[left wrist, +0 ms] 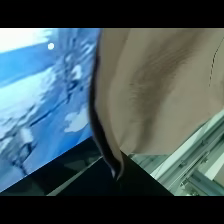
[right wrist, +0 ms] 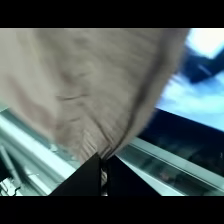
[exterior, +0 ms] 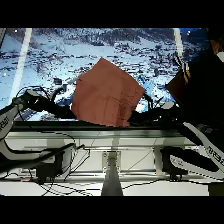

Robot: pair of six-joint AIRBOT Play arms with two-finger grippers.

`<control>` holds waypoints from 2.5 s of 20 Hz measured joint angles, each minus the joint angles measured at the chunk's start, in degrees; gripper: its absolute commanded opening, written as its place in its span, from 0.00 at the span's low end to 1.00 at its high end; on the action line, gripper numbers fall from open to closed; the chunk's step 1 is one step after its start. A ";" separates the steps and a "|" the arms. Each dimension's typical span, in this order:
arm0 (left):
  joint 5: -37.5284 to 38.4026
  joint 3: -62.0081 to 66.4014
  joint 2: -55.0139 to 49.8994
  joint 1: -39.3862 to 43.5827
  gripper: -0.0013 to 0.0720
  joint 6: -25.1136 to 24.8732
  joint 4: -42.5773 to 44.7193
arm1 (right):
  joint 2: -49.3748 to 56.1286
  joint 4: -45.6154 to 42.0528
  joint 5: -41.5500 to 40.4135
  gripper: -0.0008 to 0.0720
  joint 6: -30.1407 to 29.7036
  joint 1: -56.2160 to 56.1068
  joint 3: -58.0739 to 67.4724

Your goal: Fold the clothes and pants, and hang the long-sleeved shirts on hangers.

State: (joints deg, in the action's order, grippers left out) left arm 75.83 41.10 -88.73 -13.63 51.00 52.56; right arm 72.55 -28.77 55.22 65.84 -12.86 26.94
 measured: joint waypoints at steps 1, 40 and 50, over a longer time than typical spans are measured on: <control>0.17 0.17 0.09 0.46 0.04 -0.68 -0.39 | -0.02 0.09 0.92 0.03 -1.05 0.00 1.90; -16.28 0.37 28.76 18.03 0.05 11.67 -1.33 | -2.54 -27.10 -2.67 0.06 10.10 5.01 28.96; -25.35 -1.92 27.43 34.18 0.87 15.52 -12.24 | 0.20 -38.93 -0.26 0.70 9.79 14.91 29.73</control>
State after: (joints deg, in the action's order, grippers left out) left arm 50.48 39.18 -61.30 20.56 66.52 40.32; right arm 72.75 -67.70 54.96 75.64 2.04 56.66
